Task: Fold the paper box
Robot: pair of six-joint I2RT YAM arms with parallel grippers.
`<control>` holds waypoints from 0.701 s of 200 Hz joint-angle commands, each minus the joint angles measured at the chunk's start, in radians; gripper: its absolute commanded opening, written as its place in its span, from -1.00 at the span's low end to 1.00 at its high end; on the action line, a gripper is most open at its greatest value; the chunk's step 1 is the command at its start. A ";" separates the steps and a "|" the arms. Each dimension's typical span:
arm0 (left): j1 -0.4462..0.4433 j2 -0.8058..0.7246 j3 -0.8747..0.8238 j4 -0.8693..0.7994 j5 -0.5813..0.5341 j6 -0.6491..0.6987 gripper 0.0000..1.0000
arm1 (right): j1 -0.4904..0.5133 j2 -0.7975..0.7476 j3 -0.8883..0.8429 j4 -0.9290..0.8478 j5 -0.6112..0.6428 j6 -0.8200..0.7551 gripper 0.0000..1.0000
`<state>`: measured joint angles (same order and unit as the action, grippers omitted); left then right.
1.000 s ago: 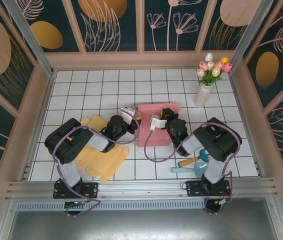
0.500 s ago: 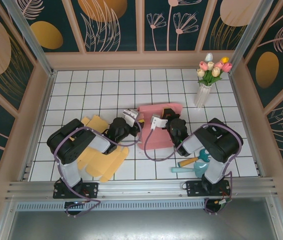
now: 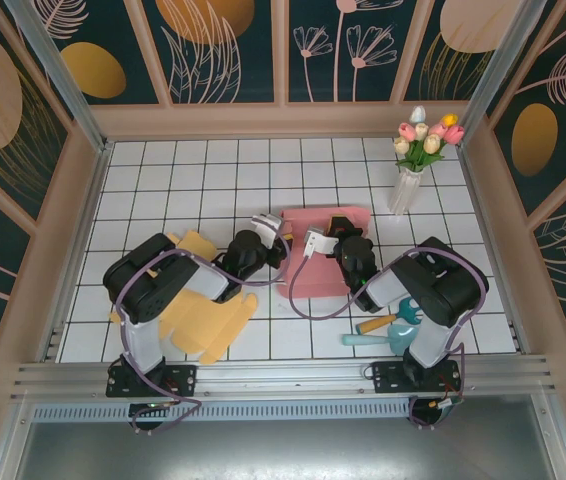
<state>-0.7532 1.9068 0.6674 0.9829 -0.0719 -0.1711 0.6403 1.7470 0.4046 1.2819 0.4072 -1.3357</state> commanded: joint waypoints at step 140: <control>-0.037 -0.255 -0.231 0.097 0.020 0.067 0.22 | 0.009 -0.044 -0.010 -0.036 -0.096 0.071 -1.00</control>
<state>-0.7933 1.6936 0.4732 1.0012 0.0353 -0.0753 0.6415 1.7344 0.4030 1.2644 0.3397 -1.3014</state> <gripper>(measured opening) 0.628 0.067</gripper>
